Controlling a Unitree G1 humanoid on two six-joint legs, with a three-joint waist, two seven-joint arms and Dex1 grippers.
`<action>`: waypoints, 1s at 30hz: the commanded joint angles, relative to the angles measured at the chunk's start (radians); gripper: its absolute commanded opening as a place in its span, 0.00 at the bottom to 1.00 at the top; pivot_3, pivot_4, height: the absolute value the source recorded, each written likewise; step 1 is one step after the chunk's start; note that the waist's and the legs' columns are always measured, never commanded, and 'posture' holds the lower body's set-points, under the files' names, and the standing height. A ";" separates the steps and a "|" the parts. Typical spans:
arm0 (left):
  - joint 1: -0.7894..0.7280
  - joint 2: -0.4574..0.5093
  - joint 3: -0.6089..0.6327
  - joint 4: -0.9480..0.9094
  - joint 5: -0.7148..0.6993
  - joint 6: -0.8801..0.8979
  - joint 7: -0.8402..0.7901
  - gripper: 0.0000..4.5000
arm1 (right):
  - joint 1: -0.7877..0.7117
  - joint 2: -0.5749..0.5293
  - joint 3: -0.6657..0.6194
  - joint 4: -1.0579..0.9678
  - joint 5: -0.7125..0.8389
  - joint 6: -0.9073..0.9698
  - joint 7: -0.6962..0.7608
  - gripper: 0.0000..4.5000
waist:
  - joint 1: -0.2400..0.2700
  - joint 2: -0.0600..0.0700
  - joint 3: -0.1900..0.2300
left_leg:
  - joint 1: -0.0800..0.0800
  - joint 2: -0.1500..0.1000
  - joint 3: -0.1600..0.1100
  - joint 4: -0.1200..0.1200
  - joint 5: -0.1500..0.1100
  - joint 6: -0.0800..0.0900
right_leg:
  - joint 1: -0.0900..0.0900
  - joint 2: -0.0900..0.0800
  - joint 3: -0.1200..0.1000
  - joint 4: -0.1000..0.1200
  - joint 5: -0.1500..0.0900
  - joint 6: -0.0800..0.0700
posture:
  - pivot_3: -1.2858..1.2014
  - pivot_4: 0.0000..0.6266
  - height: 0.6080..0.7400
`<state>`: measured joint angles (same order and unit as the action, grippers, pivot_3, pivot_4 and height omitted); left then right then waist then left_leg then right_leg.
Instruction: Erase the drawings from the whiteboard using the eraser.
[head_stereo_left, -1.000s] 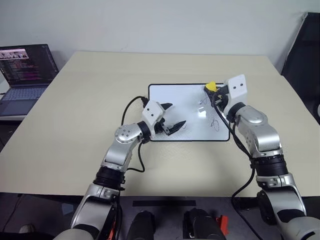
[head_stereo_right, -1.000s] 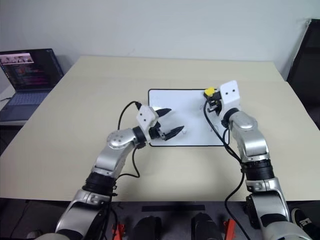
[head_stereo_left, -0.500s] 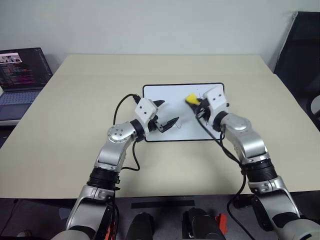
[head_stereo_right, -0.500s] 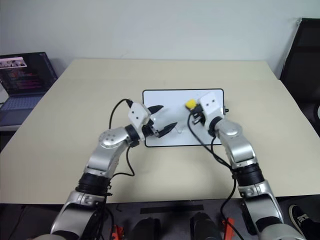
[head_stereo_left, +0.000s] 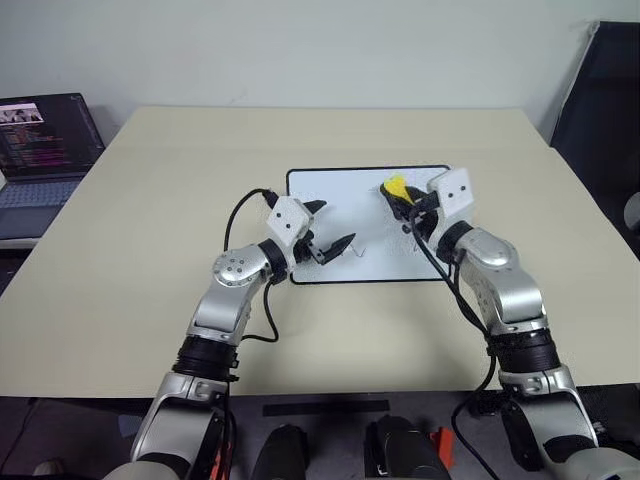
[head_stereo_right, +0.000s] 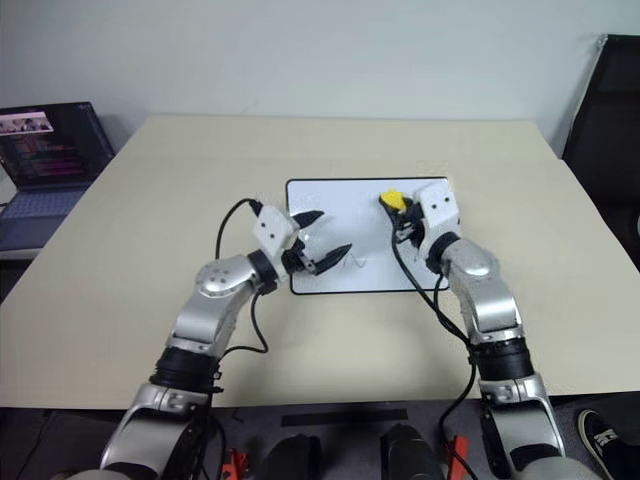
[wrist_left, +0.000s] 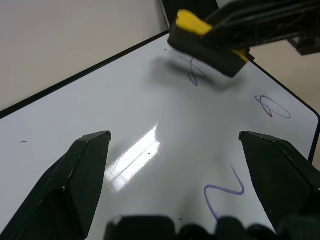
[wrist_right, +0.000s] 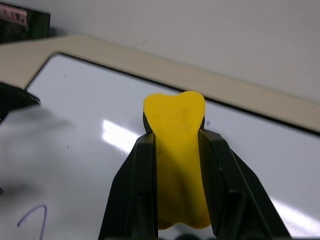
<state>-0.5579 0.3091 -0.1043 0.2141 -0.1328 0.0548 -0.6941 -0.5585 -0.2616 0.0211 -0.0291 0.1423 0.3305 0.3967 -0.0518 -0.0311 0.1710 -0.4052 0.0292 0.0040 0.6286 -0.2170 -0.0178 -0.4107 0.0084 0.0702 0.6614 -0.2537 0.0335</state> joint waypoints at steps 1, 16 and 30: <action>-0.047 -0.008 0.004 0.016 -0.003 -0.036 -0.012 1.00 | 0.015 0.004 -0.024 -0.088 0.013 -0.054 -0.011 0.19 | 0.000 0.000 0.000 | 0.000 0.000 0.000 0.000 0.000 0.000 | 0.000 0.000 0.000 0.000 0.000 0.000 | 0.52 0.24 1.00; -0.003 -0.003 0.001 -0.051 -0.011 -0.007 -0.023 1.00 | -0.066 -0.046 0.007 0.169 -0.149 -0.015 -0.118 0.19 | -0.004 0.000 0.000 | 0.001 0.000 0.001 0.001 0.000 0.000 | 0.000 0.000 0.001 0.001 0.000 0.000 | 0.52 0.24 1.00; 0.012 0.022 0.012 -0.080 -0.013 0.020 -0.024 1.00 | -0.010 -0.048 0.135 0.164 -0.149 0.094 0.004 0.19 | -0.006 0.000 0.000 | 0.005 0.000 0.001 0.002 0.000 0.000 | 0.005 0.000 0.001 0.002 0.000 0.000 | 0.52 0.24 1.00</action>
<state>-0.5253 0.3201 -0.1124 0.1647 -0.1355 0.0822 -0.7145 -0.6040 -0.3015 0.0818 0.1302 0.0030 0.3445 0.3308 -0.0580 -0.0315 0.1707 -0.3999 0.0293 0.0049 0.6303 -0.2170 -0.0178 -0.4062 0.0084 0.0713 0.6631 -0.2534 0.0337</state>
